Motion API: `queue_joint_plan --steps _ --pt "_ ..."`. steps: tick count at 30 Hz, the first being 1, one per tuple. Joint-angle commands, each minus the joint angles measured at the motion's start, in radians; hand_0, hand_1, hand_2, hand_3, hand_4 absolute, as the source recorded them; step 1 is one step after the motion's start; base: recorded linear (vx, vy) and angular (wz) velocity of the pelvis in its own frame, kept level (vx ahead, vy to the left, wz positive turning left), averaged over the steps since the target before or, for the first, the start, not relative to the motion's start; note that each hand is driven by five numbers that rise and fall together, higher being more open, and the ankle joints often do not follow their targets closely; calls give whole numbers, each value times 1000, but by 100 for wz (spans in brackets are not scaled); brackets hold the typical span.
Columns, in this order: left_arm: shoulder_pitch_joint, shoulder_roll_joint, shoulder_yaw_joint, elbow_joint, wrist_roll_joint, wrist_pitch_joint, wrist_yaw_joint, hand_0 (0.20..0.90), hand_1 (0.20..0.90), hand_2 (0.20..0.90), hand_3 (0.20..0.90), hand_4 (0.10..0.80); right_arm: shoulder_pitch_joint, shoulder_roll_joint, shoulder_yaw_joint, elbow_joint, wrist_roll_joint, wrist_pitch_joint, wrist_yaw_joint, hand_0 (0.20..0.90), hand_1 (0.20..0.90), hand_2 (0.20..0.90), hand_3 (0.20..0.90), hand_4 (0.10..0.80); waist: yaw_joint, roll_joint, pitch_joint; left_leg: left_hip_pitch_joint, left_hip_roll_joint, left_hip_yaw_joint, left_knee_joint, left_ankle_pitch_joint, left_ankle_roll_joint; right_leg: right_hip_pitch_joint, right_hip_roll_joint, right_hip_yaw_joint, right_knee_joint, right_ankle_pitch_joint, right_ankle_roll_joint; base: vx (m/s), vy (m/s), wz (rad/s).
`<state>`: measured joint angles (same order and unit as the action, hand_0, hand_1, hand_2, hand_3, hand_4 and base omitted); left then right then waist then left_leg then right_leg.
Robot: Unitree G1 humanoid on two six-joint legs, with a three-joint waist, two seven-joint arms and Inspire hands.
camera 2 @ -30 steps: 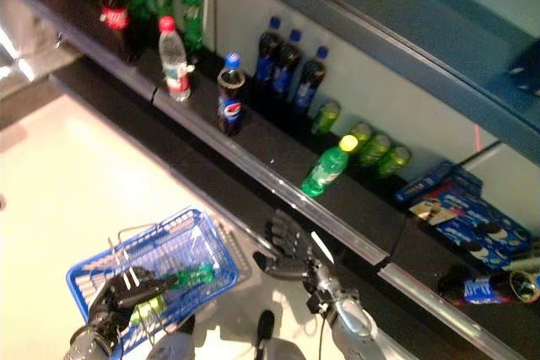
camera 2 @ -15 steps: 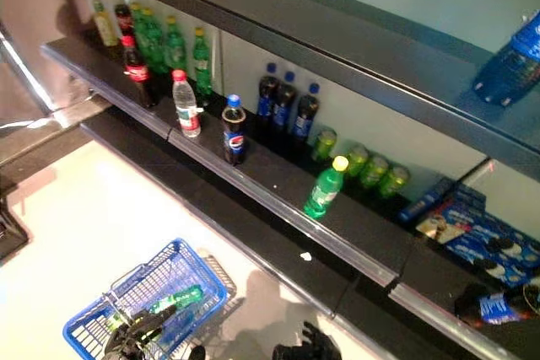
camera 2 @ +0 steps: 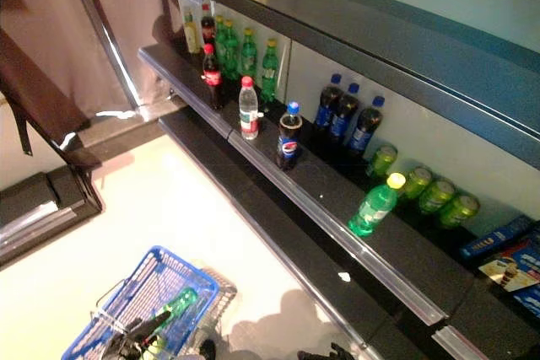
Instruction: Pick up the drink and place into the basket.
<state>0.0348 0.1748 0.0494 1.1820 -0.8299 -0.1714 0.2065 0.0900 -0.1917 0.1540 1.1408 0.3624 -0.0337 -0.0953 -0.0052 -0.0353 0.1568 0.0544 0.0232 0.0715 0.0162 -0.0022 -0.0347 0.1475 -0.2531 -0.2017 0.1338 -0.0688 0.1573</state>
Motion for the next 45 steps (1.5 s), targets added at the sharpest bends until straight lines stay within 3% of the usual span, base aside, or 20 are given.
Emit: queue_joint_plan --steps 1,3,4,7,11,12,15,19,22,23,25,28,33,34,36,37,38,39,41,45 --pt "42 20 -70 -74 50 -85 -54 300 300 300 200 100 2 -16 -17 41 46 -16 -35 900 900 900 900 800 15 -6 20 29 -41 26 21 -34 72 -188 -30 127 223 233 7 87 363 37" --pt "42 25 -73 -70 40 -90 -62 300 300 300 200 100 0 -14 -22 44 54 -31 -36 900 900 900 900 800 2 9 21 46 -40 30 -1 -28 76 -227 -2 145 290 241 2 89 326 23" --pt "30 39 -97 -60 13 -99 -80 300 300 300 200 100 -2 -11 -28 47 88 -43 -39 900 900 900 900 800 -30 13 21 58 -51 25 -18 -27 84 -247 94 178 312 190 -7 115 300 27" --pt "1 37 -119 -64 -2 -97 -95 300 300 300 200 100 0 -6 -21 55 105 -68 -39 900 900 900 900 800 -67 0 2 63 -90 -8 -33 -31 96 -256 214 204 215 160 -37 232 237 92" --pt "-15 18 -124 -69 -6 -84 -81 300 300 300 200 100 -1 -13 -11 71 119 -60 -34 900 900 900 900 800 -91 -24 -8 89 -139 -36 -18 -70 103 -275 265 214 22 177 -59 338 124 68" --pt "-14 8 -135 -49 -16 -86 -97 300 300 300 200 100 6 -13 -10 84 125 -67 -33 900 900 900 900 800 -114 -31 -15 132 -168 -92 -23 -100 102 -335 305 200 -43 225 -57 477 128 53" --pt "-9 -8 -145 -20 16 -85 -124 300 300 300 200 100 18 -11 -11 93 152 -66 -46 900 900 900 900 800 -126 -45 -25 203 -213 -166 -12 -161 110 -397 318 102 -88 310 -60 573 104 75" --pt "-2 -31 -157 17 40 -84 -138 300 300 300 200 100 22 -9 -35 108 179 -77 -56 900 900 900 900 800 -138 -49 -48 251 -250 -192 50 -228 130 -411 327 29 -68 299 -96 427 78 38" --pt "-18 -40 -171 36 43 -76 -131 300 300 300 200 100 30 -13 -59 127 192 -88 -60 900 900 900 900 800 -184 -25 -83 254 -217 -152 209 -116 77 -398 355 70 -54 245 -143 427 84 17" --pt "-23 -47 -169 32 27 -85 -114 300 300 300 200 100 37 -11 -60 118 188 -69 -70 900 900 900 900 800 -202 -20 -89 242 -194 -124 347 1 29 -388 350 71 -29 212 -157 387 36 70" --pt "-33 -52 -169 27 2 -109 -139 300 300 300 200 100 45 -22 -54 116 155 -83 -60 900 900 900 900 800 -199 -42 -84 145 -219 -100 579 115 -16 -344 323 93 -25 184 -172 443 -10 41" --pt "-35 -61 -166 -13 -15 -130 -131 300 300 300 200 100 37 -42 -30 76 96 -66 -62 900 900 900 900 800 -142 -71 -61 -63 -222 -45 672 106 -12 -264 297 122 -31 155 -173 388 -6 -31" --pt "-25 -30 -132 -115 -90 -135 -147 300 300 300 200 100 -42 -69 24 21 101 -85 -40 900 900 900 900 800 -33 -86 2 -214 -57 -92 301 61 47 -142 325 337 -43 85 -152 364 195 -94" --pt "-9 -23 -127 -126 -107 -139 -147 300 300 300 200 100 -58 -73 38 19 108 -84 -38 900 900 900 900 800 -4 -80 16 -205 -6 -169 132 88 33 -108 337 400 -36 55 -150 406 368 -118" --pt "6 -26 -108 -133 -124 -138 -151 300 300 300 200 100 -70 -77 44 17 103 -80 -33 900 900 900 900 800 16 -80 21 -214 23 -231 74 115 16 -93 338 451 -30 42 -146 220 206 -98" --pt "6 -26 -108 -133 -124 -138 -151 300 300 300 200 100 -70 -77 44 17 103 -80 -33 900 900 900 900 800 16 -80 21 -214 23 -231 74 115 16 -93 338 451 -30 42 -146 313 373 -132" --pt "22 -46 -75 -134 -103 -145 -136 300 300 300 200 100 -89 -83 43 18 114 -74 -21 900 900 900 900 800 43 -79 28 -248 38 -315 93 120 0 -62 320 534 -20 17 -134 311 574 -106" --pt "8 -58 -69 -132 -94 -130 -100 300 300 300 200 100 -96 -71 39 12 140 -59 -34 900 900 900 900 800 27 -67 18 -211 22 -276 79 76 6 -67 264 523 -20 17 -98 373 748 -131" --pt "-28 -30 -82 -94 -87 -108 -86 300 300 300 200 100 -70 -55 14 25 156 -48 -25 900 900 900 900 800 -24 -46 12 -152 16 -213 60 51 8 -114 215 497 11 51 -57 178 505 -130" --pt "-43 -1 -93 -61 -88 -117 -88 300 300 300 200 100 -40 -33 -2 37 113 -78 8 900 900 900 900 800 -46 -26 14 -92 -13 -191 40 20 26 -163 161 451 7 99 -32 92 235 -74"
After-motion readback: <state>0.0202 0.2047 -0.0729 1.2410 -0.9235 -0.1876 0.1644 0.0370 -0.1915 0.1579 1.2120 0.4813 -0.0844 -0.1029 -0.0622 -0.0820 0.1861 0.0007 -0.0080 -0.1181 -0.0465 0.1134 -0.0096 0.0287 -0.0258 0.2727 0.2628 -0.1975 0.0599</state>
